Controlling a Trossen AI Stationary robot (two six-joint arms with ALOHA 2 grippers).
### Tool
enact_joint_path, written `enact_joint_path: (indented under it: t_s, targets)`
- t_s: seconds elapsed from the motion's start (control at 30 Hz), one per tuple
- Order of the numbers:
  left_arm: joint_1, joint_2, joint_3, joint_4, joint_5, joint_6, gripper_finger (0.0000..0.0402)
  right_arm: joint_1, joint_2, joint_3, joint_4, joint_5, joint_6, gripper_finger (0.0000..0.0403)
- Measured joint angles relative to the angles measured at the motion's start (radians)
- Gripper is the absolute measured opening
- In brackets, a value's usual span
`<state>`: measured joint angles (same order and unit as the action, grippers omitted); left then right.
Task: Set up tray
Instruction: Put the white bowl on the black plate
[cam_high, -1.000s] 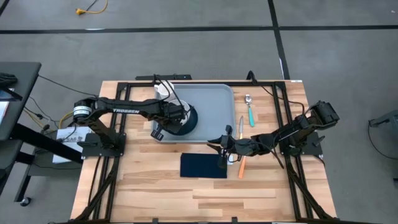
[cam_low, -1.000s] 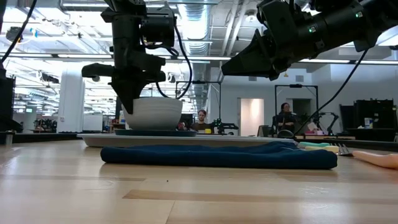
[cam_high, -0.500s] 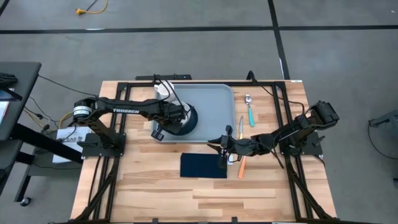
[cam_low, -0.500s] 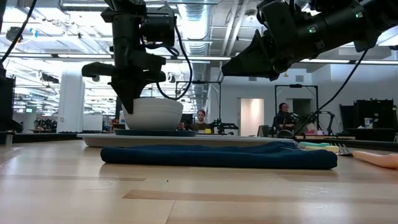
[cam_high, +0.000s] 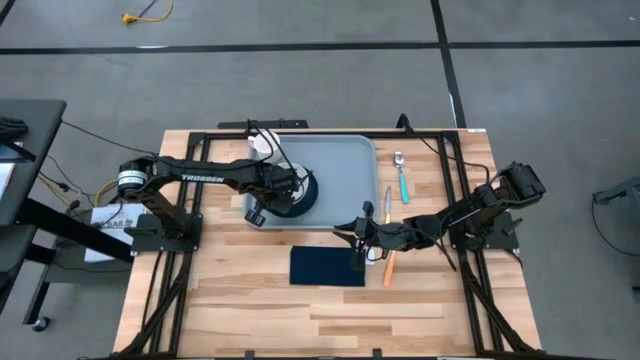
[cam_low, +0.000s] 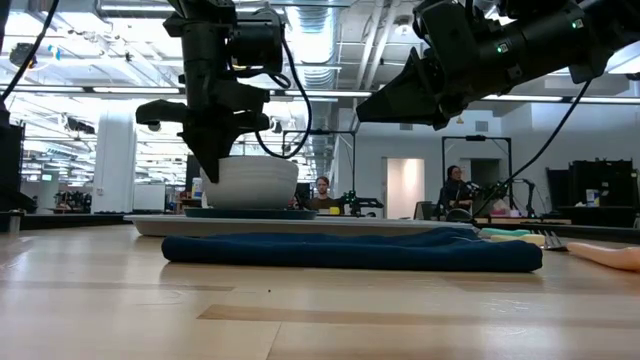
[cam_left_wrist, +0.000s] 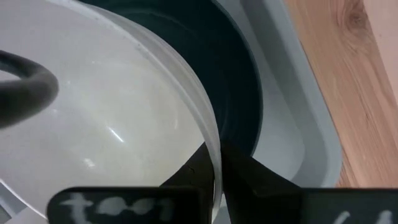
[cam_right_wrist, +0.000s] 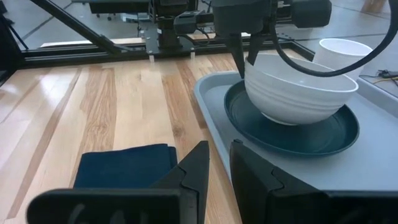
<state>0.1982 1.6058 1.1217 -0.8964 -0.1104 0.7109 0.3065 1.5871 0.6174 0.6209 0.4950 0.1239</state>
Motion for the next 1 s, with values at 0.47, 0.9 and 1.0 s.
enact_joint_path:
  t_s: [0.47, 0.9, 1.0]
  targets:
    - [0.000, 0.000, 0.000, -0.002, 0.022, -0.001, 0.0010, 0.000, 0.000, 0.000, 0.000, -0.001, 0.000, 0.0059]
    - [0.000, 0.000, 0.001, 0.011, -0.001, -0.041, 0.0092, 0.000, 0.000, 0.000, 0.000, -0.002, 0.001, 0.0059]
    - [0.000, 0.000, 0.001, 0.018, -0.006, -0.041, 0.0118, 0.000, 0.000, 0.000, 0.000, -0.002, 0.001, 0.0059]
